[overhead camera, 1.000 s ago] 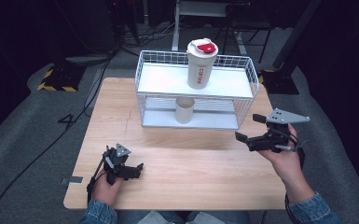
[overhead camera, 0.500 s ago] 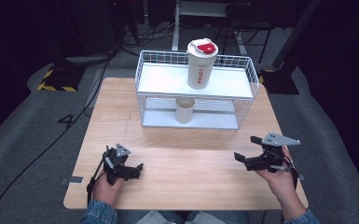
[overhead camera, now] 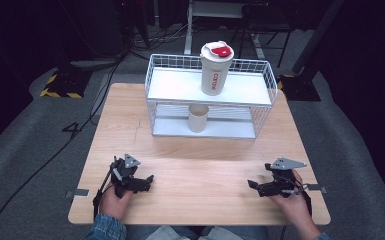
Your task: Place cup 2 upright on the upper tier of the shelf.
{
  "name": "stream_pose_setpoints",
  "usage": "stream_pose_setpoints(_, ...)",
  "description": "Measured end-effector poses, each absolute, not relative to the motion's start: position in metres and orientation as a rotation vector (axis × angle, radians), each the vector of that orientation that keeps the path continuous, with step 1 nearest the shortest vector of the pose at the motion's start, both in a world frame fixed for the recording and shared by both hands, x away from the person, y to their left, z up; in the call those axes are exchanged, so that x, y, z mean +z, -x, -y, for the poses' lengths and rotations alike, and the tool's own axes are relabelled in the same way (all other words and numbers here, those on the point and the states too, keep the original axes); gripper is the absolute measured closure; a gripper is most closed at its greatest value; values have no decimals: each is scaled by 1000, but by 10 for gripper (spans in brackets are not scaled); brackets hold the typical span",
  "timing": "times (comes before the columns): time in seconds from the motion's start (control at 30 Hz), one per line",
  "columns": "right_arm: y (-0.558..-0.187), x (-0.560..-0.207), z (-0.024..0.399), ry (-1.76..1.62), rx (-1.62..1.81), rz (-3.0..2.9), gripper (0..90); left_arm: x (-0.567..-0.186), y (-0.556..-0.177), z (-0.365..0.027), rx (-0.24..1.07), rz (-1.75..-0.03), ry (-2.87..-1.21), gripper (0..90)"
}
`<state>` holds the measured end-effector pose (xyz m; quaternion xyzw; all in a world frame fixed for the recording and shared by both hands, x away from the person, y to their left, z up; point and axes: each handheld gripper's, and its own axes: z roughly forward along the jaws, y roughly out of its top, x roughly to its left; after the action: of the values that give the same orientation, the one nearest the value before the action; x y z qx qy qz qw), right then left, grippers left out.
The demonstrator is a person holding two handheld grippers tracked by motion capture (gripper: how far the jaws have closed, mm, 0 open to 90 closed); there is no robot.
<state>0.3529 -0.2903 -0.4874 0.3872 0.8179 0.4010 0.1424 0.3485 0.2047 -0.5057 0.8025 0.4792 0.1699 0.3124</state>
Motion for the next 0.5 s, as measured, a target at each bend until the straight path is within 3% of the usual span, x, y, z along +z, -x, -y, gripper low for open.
stream_pose_setpoints(0.5,-347,-506,286,-1103,993,-2393,0,-505,-350,-205,446,-1255,-2124,1)
